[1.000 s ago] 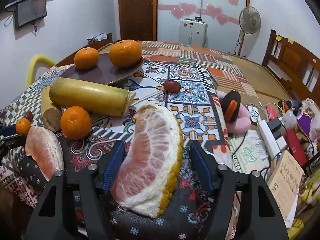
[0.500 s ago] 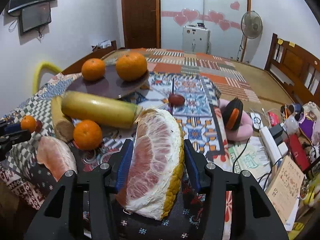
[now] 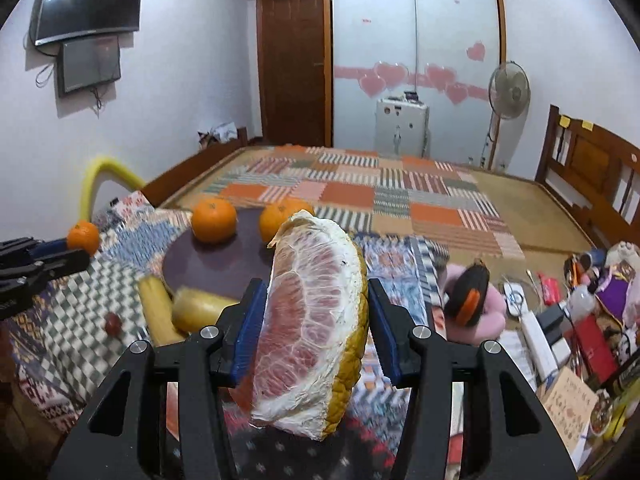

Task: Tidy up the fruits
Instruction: 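Carry the pomelo segment and mandarin onto the purple plate and release both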

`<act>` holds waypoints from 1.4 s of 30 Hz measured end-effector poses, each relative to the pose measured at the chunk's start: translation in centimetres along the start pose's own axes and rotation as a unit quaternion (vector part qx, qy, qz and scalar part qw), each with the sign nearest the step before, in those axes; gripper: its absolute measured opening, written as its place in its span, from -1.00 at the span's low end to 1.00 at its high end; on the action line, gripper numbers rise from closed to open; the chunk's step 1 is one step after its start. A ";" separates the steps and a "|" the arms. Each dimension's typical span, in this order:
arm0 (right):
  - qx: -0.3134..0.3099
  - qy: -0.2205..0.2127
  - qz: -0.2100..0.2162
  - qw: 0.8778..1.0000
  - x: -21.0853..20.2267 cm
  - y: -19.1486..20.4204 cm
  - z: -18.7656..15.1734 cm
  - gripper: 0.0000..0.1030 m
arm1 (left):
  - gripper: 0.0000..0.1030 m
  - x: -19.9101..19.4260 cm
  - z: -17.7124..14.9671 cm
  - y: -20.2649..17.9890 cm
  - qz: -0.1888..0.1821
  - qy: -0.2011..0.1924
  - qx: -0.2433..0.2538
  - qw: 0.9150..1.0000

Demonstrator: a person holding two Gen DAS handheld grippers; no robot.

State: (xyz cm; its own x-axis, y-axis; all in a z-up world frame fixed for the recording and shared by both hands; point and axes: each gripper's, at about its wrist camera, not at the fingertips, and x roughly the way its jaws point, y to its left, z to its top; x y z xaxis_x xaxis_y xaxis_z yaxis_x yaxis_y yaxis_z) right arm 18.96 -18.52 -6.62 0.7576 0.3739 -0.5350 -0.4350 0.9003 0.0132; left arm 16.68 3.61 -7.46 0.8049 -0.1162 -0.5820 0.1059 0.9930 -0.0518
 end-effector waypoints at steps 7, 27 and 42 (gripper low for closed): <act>-0.017 -0.014 0.011 1.000 1.8 1.5 1.9 -0.09 | -0.39 2.3 1.7 0.6 0.003 -0.001 0.003 1.000; -0.061 0.032 0.026 0.997 9.5 4.3 4.3 -0.09 | -0.39 10.6 3.4 2.5 0.009 0.051 -0.005 0.999; -0.096 0.092 0.035 0.990 13.2 5.0 4.5 -0.08 | -0.39 13.8 3.0 3.4 0.011 0.102 0.000 0.995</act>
State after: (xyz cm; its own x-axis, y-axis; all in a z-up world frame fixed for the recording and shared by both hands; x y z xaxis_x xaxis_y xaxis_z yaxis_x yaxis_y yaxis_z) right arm 28.95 -8.05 -9.76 0.6282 0.3715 -0.6836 -0.5815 0.8079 -0.0953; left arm 29.88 5.30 -13.27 0.6722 -0.0887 -0.7351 0.0903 0.9952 -0.0375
